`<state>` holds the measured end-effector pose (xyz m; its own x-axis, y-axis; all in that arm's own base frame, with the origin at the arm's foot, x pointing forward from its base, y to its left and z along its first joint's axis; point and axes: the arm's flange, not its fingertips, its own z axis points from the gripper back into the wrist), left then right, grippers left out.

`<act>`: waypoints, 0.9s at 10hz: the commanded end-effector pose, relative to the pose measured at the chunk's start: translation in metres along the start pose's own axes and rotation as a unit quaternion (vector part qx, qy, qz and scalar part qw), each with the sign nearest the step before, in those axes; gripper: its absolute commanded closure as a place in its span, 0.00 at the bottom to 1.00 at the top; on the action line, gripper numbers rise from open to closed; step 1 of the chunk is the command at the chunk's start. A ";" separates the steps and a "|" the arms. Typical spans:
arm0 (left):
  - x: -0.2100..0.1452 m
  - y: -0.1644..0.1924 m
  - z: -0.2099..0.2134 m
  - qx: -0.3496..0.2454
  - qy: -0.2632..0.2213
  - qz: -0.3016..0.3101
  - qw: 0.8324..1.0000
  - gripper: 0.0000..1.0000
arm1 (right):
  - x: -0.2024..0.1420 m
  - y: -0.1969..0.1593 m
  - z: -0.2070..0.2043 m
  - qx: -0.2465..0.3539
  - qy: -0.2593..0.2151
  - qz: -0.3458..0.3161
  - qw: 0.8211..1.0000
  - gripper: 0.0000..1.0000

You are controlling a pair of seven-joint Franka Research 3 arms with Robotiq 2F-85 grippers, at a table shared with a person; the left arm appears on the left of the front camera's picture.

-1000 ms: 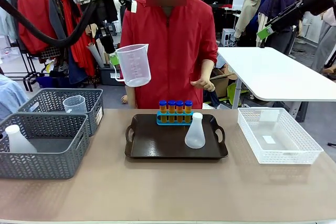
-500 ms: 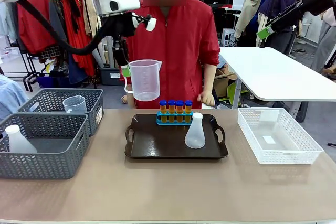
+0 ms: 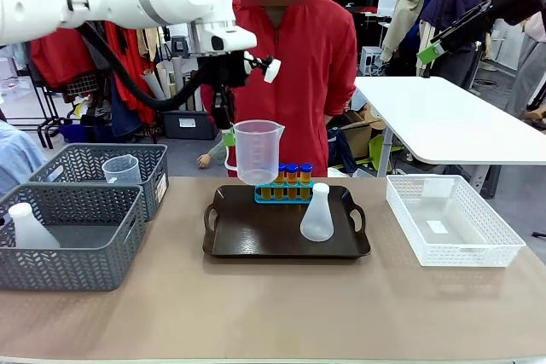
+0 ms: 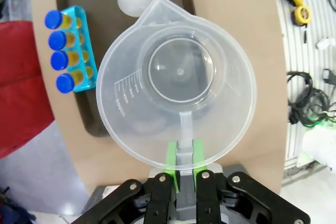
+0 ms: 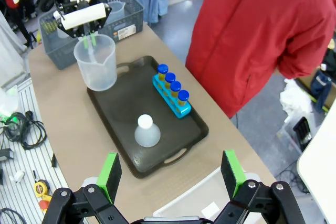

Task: Prepare the laboratory tools.
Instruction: Pick up one Large Measuring Cup and place it on the Handle tray.

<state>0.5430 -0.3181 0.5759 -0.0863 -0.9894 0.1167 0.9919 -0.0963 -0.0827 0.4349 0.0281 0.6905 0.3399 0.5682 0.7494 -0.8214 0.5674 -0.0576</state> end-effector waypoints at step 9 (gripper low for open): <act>-0.001 0.020 -0.077 0.042 0.010 0.077 0.996 1.00 | 0.000 0.000 0.001 0.001 -0.004 0.001 1.000 0.00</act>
<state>0.5644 -0.3327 0.4933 0.0285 -0.9969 0.0737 0.9994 0.0270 -0.0216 0.4349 0.0281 0.6905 0.3399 0.5682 0.7494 -0.8214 0.5674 -0.0576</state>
